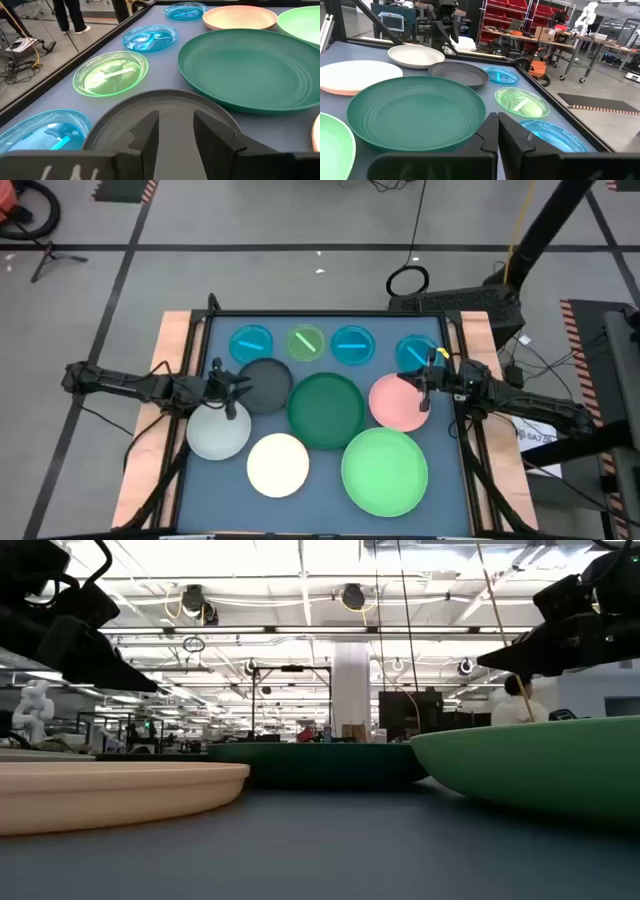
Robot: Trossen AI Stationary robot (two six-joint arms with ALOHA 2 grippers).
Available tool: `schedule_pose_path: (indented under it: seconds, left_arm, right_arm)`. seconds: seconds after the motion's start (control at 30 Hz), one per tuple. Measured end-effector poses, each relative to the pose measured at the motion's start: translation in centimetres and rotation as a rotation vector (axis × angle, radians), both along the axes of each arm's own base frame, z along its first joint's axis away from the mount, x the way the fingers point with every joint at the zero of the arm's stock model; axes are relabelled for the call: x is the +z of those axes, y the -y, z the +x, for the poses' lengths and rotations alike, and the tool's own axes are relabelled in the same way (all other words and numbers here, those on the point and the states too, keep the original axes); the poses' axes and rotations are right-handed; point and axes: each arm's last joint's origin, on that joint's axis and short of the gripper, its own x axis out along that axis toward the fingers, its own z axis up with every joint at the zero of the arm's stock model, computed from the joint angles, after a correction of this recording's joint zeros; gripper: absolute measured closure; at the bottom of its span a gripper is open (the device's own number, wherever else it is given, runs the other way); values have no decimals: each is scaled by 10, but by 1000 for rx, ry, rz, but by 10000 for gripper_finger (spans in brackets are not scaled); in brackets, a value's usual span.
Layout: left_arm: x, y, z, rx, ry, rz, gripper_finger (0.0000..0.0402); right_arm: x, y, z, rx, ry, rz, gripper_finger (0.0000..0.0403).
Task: Stack plastic plates
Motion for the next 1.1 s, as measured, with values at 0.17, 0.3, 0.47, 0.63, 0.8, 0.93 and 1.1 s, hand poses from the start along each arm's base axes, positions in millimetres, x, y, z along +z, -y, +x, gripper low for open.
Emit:
schedule_pose_path:
  seconds: [0.17,0.3,0.47,0.63,0.8,0.93,1.1]
  left_arm:
    - [0,0,0,0,0,0,273]
    - [0,0,0,0,0,0,273]
    - [0,0,0,0,0,0,273]
    - [0,0,0,0,0,0,273]
    - [0,0,0,0,0,0,273]
    - [0,0,0,0,0,0,273]
    - [0,0,0,0,0,0,273]
  right_arm:
    - [0,0,0,0,0,0,403]
    - [0,0,0,0,0,0,403]
    - [0,0,0,0,0,0,403]
    - [0,0,0,0,0,0,403]
    - [0,0,0,0,-1,0,403]
    - [0,0,0,0,0,0,403]
    - [0,0,0,0,0,0,403]
